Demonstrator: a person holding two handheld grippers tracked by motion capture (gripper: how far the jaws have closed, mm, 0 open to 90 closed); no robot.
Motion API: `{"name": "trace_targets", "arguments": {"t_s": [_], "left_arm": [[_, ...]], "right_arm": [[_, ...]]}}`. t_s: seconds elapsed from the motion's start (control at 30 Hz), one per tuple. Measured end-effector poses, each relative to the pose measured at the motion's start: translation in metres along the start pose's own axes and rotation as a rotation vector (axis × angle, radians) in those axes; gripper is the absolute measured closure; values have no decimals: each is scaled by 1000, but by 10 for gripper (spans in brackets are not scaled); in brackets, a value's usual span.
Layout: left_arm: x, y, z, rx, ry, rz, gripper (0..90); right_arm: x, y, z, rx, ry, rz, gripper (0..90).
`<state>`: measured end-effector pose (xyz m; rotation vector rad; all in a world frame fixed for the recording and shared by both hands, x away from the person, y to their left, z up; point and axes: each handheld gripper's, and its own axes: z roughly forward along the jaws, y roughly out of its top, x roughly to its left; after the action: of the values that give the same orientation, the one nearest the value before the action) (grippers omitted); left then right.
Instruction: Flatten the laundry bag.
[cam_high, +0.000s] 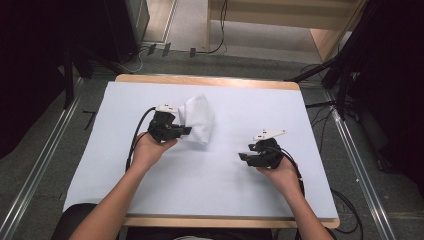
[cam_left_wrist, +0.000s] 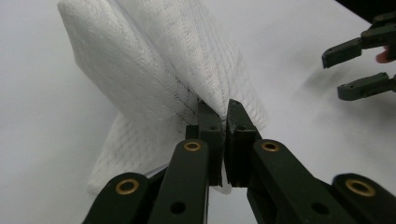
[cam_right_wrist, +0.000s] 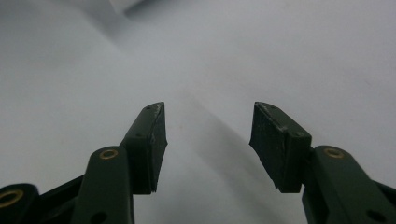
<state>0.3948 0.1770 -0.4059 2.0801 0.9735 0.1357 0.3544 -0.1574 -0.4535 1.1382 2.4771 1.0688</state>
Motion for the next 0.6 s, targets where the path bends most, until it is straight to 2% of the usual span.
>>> {"name": "trace_targets", "arguments": {"t_s": [0.1,0.2,0.27,0.4,0.47,0.53,0.6], "left_arm": [[-6,2,9,13,-37,-1,880],[-12,4,15,23,-40,17,876],[-13,4,19,17,-57,19,859],[-18,8,29,-8,-95,8,854],[-22,10,34,-37,-141,-3,783],[-24,12,34,-36,-184,-15,672],[-27,13,29,-23,-176,15,583]], "right_arm": [[5,4,-4,-41,5,0,480],[14,12,-2,-70,22,-21,475],[22,18,1,-72,25,-44,474],[31,24,7,-61,43,-57,477],[30,25,5,-59,39,-56,481],[26,24,2,-66,39,-41,488],[20,22,-2,-72,27,-24,501]]}}
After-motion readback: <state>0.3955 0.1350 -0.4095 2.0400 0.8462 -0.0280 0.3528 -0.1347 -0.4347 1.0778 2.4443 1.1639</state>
